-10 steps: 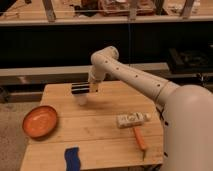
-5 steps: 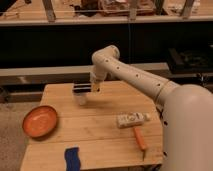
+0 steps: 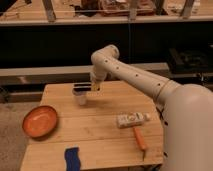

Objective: Place the eraser in the ceramic cup

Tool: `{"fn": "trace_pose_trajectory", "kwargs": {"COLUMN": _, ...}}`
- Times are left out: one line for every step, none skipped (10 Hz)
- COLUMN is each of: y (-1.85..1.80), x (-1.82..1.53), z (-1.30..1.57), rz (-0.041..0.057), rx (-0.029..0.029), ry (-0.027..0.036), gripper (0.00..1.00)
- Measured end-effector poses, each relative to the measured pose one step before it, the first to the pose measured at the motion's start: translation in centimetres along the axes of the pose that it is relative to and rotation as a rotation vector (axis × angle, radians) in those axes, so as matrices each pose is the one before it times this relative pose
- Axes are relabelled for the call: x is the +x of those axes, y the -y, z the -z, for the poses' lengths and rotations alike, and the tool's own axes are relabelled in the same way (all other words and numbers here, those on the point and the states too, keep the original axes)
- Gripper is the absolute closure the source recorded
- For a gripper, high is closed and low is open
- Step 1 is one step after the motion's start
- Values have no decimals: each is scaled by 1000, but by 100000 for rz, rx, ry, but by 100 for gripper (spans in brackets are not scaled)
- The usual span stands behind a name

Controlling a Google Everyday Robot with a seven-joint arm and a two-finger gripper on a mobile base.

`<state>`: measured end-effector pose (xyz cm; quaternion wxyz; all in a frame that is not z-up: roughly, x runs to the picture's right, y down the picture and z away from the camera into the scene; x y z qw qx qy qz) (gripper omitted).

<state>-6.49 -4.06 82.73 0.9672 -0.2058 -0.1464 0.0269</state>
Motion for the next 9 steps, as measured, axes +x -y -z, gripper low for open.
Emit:
{"fn": "trace_pose_trajectory", "kwargs": {"y": 9, "x": 216, "z": 34, "rz": -1347, "rx": -176, "ry": -1190, "gripper": 20}}
{"fn": "trace_pose_trajectory", "kwargs": {"y": 35, "x": -25, "z": -25, "rz": -34, "rx": 16, "ry": -149, "gripper": 20}}
{"fn": "trace_pose_trajectory", "kwargs": {"y": -11, "x": 2, "z": -34, "rz": -290, "rx": -154, "ry": 313, "gripper": 20}}
{"fn": "trace_pose_trajectory", "kwargs": {"y": -2, "x": 72, "z": -43, "rz": -291, "rx": -109, "ry": 568, "gripper": 20}}
{"fn": "trace_pose_trajectory", "kwargs": {"y": 2, "x": 107, "z": -69, "rz": -167, "rx": -40, "ry": 838, "gripper": 20}}
{"fn": "trace_pose_trajectory", "kwargs": {"y": -12, "x": 124, "z": 8, "rz": -347, "rx": 323, "ry": 1187, "gripper": 20}}
{"fn": "trace_pose_trajectory", "kwargs": {"y": -27, "x": 201, "z": 179, "rz": -266, "rx": 1114, "ry": 2537, "gripper": 20}}
{"fn": "trace_pose_trajectory", "kwargs": {"y": -9, "x": 274, "z": 233, "rz": -204, "rx": 1064, "ry": 3685, "gripper": 20}}
{"fn": "trace_pose_trajectory", "kwargs": {"y": -41, "x": 357, "z": 532, "rz": 356, "rx": 2323, "ry": 11886, "gripper": 20}}
